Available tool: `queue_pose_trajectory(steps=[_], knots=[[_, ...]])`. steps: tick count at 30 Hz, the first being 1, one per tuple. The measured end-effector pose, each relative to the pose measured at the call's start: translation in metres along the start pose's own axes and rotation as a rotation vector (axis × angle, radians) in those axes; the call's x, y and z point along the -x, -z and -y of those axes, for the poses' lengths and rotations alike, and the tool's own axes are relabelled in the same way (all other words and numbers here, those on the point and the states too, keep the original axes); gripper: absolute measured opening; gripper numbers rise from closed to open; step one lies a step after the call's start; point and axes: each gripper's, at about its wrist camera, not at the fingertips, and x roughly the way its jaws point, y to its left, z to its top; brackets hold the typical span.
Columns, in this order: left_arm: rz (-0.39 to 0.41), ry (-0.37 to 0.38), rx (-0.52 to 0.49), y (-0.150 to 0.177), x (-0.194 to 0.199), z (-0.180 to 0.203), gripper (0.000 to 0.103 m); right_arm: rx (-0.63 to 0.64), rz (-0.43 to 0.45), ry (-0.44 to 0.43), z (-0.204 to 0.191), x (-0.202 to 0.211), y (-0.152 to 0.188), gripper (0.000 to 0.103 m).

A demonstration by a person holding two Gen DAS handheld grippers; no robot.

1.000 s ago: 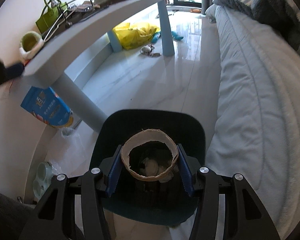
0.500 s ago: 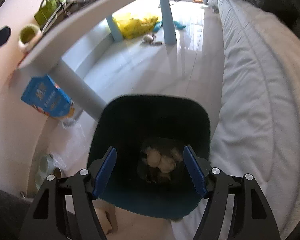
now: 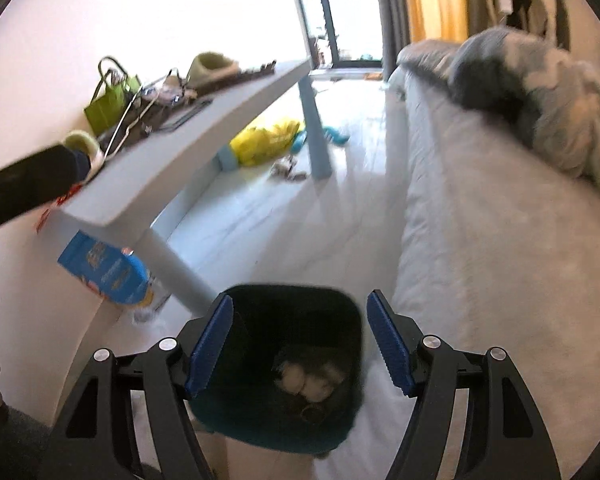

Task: Collect trash
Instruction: 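Open the right gripper to drop the tape roll while the left gripper drops the sock, then move both grippers back toward the remaining tape roll and plastic wrap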

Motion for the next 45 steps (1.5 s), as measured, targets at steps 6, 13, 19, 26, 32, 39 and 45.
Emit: queue_pose_trajectory(steps=[6,13,19,26,32,39,45], knots=[[0.007,0.027,-0.013,-0.004,-0.009,0.025,0.054,0.012,0.049,0.046,0.021,0.024,0.000,0.071],[-0.008,0.062,-0.048,-0.008,-0.026,0.061,0.054,-0.043,0.077,0.077,0.055,0.049,0.005,0.071],[-0.020,0.096,-0.061,-0.009,-0.041,0.088,0.054,-0.085,0.097,0.119,0.086,0.070,0.013,0.072],[-0.011,0.116,-0.071,-0.018,-0.051,0.114,0.057,-0.116,0.111,0.147,0.114,0.083,0.017,0.072],[-0.020,0.122,-0.078,-0.025,-0.067,0.125,0.066,-0.137,0.110,0.179,0.143,0.089,0.017,0.072],[-0.030,0.143,-0.071,-0.033,-0.091,0.143,0.073,-0.183,0.131,0.252,0.189,0.103,0.014,0.075],[-0.037,0.169,-0.092,-0.041,-0.116,0.164,0.079,-0.199,0.128,0.296,0.228,0.107,0.011,0.075]])
